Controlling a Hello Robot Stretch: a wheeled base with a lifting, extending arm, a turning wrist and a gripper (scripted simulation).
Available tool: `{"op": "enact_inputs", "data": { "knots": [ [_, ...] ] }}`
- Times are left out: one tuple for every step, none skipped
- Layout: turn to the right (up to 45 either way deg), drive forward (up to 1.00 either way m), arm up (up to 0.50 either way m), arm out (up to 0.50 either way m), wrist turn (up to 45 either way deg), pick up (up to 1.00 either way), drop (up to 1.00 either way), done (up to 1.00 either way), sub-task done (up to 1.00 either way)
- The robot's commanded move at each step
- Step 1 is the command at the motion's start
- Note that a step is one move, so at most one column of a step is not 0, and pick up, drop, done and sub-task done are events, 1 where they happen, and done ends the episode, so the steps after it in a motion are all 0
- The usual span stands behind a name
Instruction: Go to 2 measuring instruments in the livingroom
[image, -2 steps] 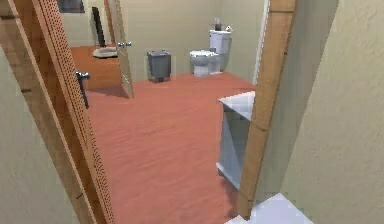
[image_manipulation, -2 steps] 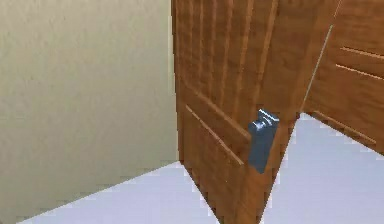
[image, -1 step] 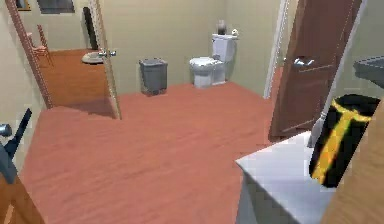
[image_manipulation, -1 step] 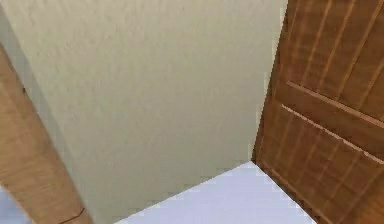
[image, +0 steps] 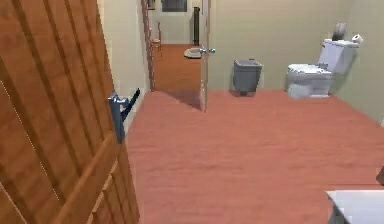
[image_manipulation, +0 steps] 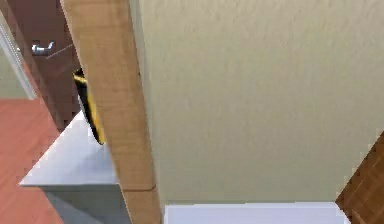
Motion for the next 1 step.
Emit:
{"op": "enact_inputs", "data": {
  "knots": [
    [0.0,0.90,0.00,0.00,0.0,0.00,0.00,0.00,0.00]
  ]
}}
